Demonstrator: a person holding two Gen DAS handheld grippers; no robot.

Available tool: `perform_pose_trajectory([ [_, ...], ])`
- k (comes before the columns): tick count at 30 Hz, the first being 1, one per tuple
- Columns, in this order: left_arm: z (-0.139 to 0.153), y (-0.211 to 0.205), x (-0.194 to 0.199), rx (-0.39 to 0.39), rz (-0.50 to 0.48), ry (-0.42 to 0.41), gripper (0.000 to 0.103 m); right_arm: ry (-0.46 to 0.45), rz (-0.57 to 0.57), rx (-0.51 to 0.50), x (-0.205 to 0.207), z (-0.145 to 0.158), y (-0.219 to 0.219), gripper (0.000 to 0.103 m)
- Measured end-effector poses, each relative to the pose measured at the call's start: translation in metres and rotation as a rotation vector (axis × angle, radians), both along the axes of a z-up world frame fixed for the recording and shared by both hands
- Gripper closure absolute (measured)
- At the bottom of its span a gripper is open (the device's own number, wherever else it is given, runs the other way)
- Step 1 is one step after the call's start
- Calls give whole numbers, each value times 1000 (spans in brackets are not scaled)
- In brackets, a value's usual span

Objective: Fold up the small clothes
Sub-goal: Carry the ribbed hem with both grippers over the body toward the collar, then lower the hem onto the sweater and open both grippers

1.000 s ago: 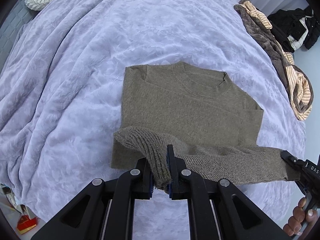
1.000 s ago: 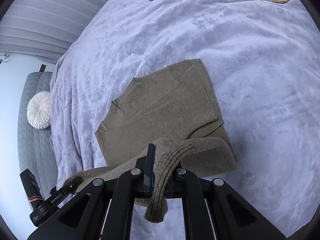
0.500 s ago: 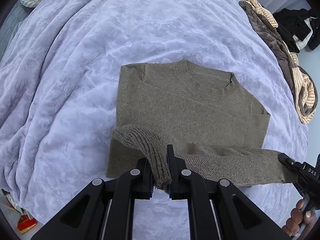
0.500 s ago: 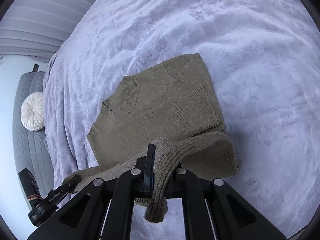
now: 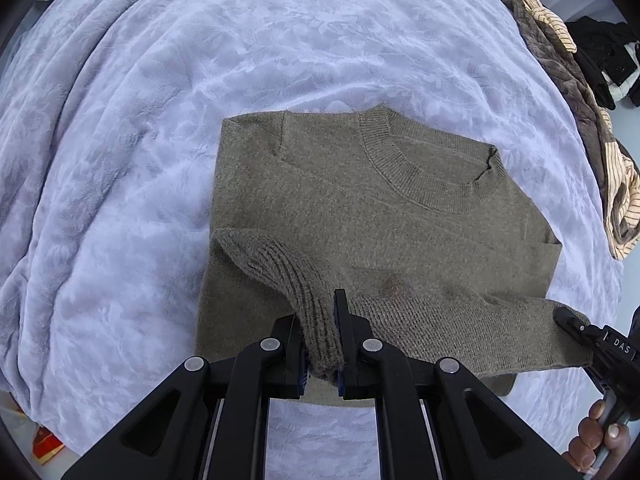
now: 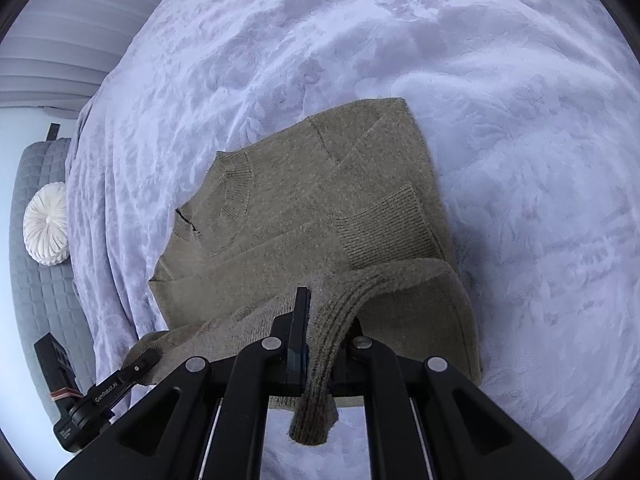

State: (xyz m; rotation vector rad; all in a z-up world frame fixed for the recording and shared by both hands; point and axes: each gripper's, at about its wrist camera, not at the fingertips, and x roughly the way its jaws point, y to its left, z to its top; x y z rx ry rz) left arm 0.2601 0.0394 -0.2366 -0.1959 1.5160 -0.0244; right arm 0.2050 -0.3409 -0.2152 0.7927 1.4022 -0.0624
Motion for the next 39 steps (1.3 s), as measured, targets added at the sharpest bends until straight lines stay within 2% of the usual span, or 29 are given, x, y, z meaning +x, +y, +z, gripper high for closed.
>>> perform_pose_trajectory([
  [8,-25,-5,29,-9,6,18,92,11,-24,12,26,-24,-6,97],
  [16,-49,-13,46,7,-16,31,92,21,1,-18,43,-44,-6,97],
  [22,-55,-16,51,14,-32,10,92,0,28,-21,51,-52,-6,93],
  [28,-63,-23,56,8,-45,23,90,-2,12,8,52,-59,-9,93],
  [29,-64,-23,57,7,-43,28,80,-5,8,17,53,-60,-10,92],
  [30,-65,-22,58,9,-38,34,53,-11,5,28,52,-60,-11,90],
  [31,-66,-21,59,17,-31,35,34,-20,3,38,52,-59,-11,85],
  [32,-64,-20,58,40,-19,19,11,-32,2,48,52,-58,-12,79],
  [34,-60,-18,57,45,-16,-8,10,-64,-5,48,50,-53,-13,43],
  [36,-61,-17,58,30,-14,6,10,-98,-13,37,50,-46,-14,35],
  [39,-58,-14,59,18,-6,1,10,-98,-13,42,53,-44,-14,35],
])
